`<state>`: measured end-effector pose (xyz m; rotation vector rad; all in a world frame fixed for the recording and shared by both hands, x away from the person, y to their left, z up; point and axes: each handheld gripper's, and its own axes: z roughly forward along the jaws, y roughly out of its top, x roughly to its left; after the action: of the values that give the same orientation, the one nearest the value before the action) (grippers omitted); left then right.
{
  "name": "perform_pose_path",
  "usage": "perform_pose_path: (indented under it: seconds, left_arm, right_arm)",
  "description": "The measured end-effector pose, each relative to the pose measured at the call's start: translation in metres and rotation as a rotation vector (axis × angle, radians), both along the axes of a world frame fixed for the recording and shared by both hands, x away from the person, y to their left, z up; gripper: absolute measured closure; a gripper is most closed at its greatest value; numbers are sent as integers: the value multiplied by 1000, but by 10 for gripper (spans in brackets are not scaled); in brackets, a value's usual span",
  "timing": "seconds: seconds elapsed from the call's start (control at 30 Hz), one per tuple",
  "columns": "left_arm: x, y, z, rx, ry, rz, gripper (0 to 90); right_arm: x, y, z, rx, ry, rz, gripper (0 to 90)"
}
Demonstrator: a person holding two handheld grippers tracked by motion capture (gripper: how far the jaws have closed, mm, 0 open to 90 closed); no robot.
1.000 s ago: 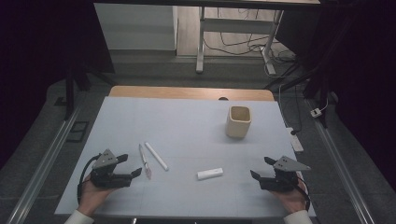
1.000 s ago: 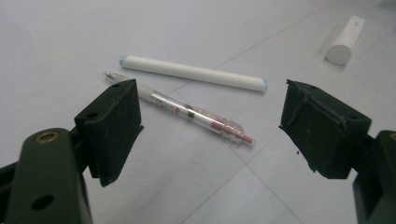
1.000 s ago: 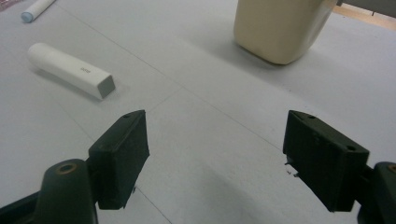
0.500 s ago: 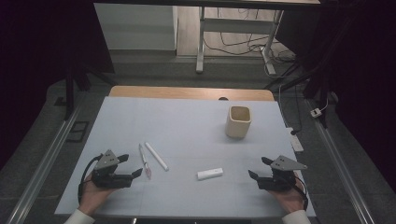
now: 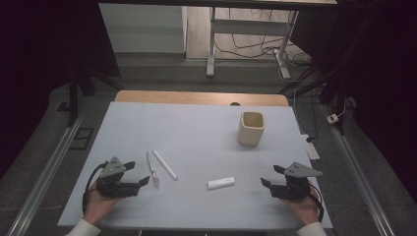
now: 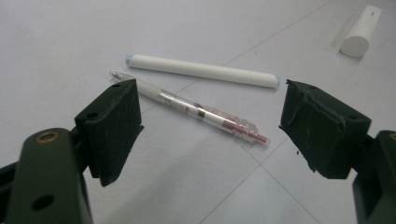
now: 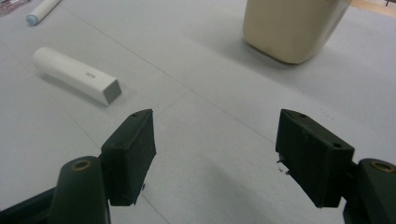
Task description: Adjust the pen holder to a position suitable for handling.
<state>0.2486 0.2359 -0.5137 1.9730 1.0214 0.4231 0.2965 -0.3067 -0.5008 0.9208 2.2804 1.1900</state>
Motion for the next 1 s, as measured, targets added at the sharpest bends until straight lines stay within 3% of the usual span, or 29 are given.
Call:
perform_pose_path:
  seconds: [0.5,1.0]
  left_arm:
    - [0,1,-1,3,2,4,208]
    - [2,3,-2,4,3,8,211]
  right_arm:
    - [13,9,6,-1,7,-19,327]
    - [42,13,5,1,32,-88,407]
